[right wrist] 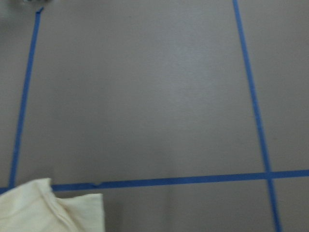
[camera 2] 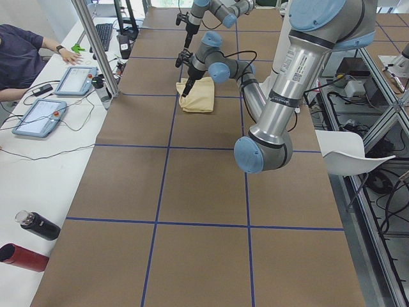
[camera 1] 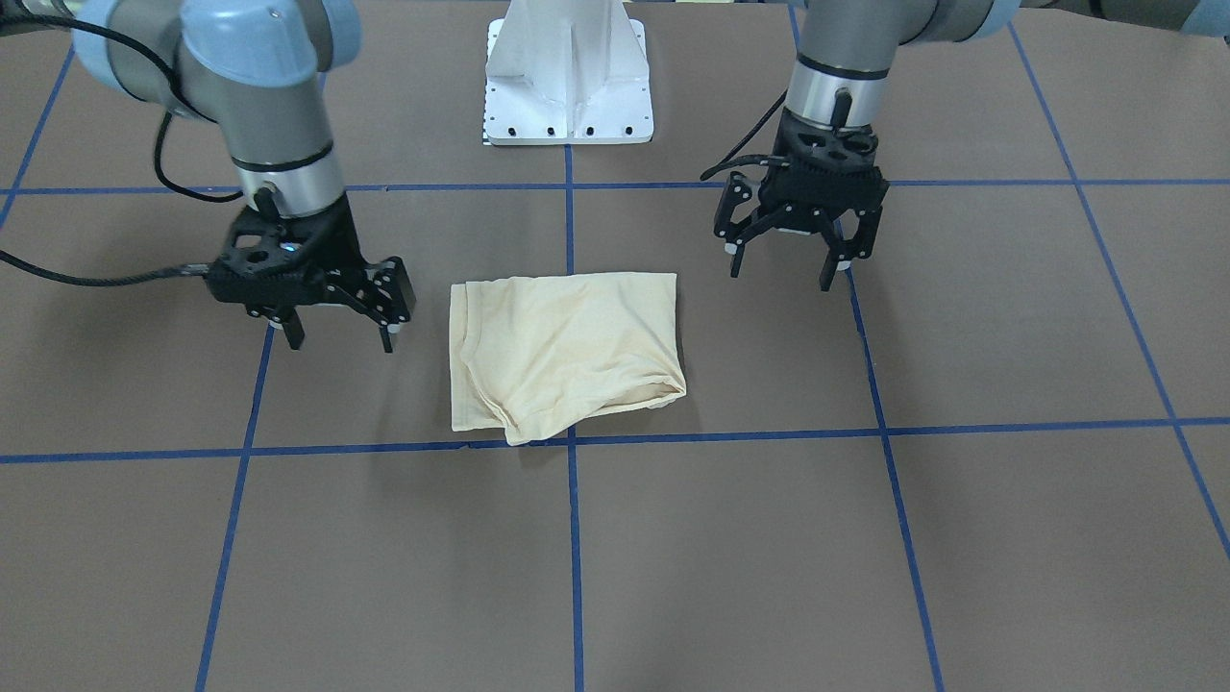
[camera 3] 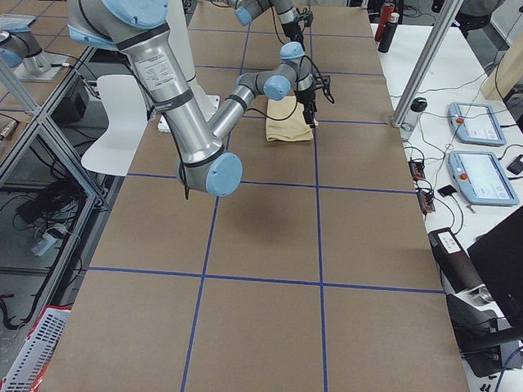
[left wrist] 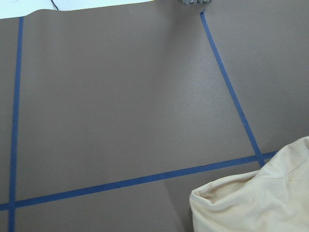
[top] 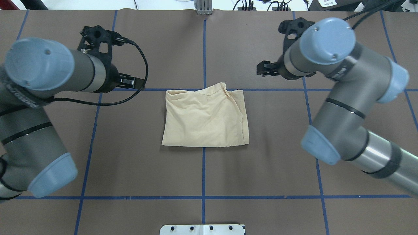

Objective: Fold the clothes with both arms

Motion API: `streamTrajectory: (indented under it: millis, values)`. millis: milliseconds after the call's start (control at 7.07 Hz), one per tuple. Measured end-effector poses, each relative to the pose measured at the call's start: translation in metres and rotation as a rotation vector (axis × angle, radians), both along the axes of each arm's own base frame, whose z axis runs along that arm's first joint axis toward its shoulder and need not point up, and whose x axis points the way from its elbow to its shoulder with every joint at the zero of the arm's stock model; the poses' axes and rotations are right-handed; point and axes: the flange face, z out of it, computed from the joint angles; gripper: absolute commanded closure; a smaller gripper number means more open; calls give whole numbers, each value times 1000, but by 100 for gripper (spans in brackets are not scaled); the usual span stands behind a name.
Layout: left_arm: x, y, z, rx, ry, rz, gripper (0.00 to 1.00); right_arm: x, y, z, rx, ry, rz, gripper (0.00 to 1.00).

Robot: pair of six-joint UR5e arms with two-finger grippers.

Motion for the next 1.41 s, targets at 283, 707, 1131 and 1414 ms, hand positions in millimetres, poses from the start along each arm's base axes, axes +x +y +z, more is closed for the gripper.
streamTrajectory:
  millis: [283, 707, 1131, 1414]
  values:
    - [-72, 1, 19, 42, -88, 28, 0, 110, 4, 69, 6, 108, -121, 0]
    - [-216, -30, 88, 90, -252, 92, 0, 304, 12, 208, -10, 158, -326, 0]
    - [-352, -54, 198, 21, -349, 158, 0, 429, 53, 357, -128, 48, -345, 0]
    - [-391, -76, 293, -84, -321, 223, 0, 451, 89, 404, -215, 5, -304, 0]
